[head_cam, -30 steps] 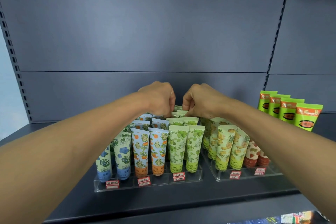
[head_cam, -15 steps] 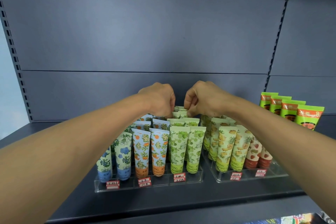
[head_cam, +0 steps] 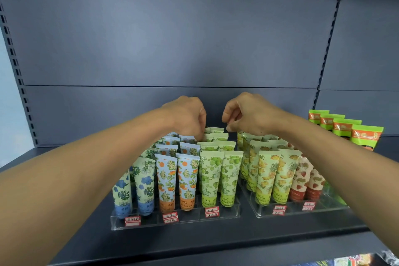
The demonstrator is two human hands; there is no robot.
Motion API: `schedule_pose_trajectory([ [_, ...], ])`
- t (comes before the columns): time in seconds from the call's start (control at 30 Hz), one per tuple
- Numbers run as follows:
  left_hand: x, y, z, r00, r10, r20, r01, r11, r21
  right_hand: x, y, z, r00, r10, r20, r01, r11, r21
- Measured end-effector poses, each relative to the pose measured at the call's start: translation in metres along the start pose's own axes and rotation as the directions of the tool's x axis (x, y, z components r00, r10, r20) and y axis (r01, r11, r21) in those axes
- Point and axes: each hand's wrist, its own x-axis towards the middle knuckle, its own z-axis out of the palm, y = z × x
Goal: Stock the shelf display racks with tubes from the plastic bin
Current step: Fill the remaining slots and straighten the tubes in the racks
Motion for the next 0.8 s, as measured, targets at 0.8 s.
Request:
schedule_pose_trajectory([
  [0.8,0.035,-0.011,0.004,0.998,-0.032,0.059,0.029,0.998,0.061,0.041,-0.008,0.02,0.985,0.059,0.163,-0.029,0.983,-0.183],
])
